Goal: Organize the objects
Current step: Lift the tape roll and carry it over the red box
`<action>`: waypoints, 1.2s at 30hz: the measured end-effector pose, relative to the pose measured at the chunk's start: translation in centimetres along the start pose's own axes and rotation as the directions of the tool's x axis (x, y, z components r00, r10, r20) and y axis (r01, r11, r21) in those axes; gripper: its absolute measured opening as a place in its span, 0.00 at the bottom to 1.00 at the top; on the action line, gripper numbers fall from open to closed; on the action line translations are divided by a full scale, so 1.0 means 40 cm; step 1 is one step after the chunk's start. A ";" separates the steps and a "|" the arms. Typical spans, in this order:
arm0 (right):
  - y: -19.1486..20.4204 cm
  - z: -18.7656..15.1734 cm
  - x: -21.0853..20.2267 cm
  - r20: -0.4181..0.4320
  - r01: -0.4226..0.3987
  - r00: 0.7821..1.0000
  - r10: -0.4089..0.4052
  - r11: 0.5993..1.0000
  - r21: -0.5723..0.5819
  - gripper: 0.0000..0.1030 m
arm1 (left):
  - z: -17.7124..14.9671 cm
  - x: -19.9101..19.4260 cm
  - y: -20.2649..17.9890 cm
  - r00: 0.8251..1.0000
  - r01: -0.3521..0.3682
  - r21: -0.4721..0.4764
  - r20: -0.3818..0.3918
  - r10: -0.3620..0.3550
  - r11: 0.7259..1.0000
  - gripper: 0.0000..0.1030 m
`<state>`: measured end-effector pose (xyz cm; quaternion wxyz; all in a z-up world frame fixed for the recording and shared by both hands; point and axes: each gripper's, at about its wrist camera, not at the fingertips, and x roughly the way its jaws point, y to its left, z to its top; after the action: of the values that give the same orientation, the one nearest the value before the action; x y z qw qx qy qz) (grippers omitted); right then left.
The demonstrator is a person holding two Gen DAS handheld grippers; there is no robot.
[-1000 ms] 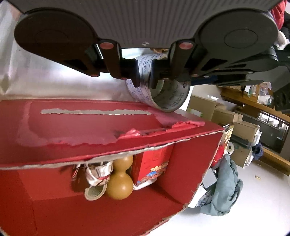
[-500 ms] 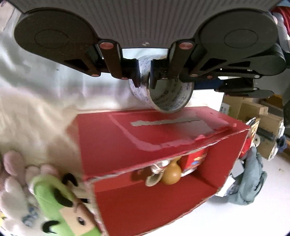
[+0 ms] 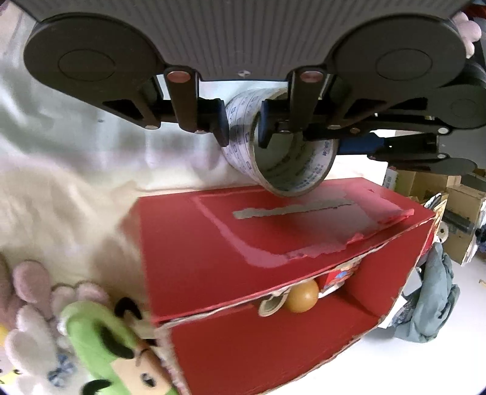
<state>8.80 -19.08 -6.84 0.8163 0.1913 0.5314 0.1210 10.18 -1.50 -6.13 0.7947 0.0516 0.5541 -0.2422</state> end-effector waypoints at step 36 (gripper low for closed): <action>0.118 0.336 -0.132 0.274 0.202 0.953 -0.127 0.942 -0.268 0.18 | 0.321 -0.102 0.089 0.957 0.146 0.052 0.244 -0.155 0.988 0.20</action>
<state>18.96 -19.41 4.43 0.9039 0.0368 0.4133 0.1038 21.64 -1.55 1.80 0.8359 -0.0082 0.4489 -0.3156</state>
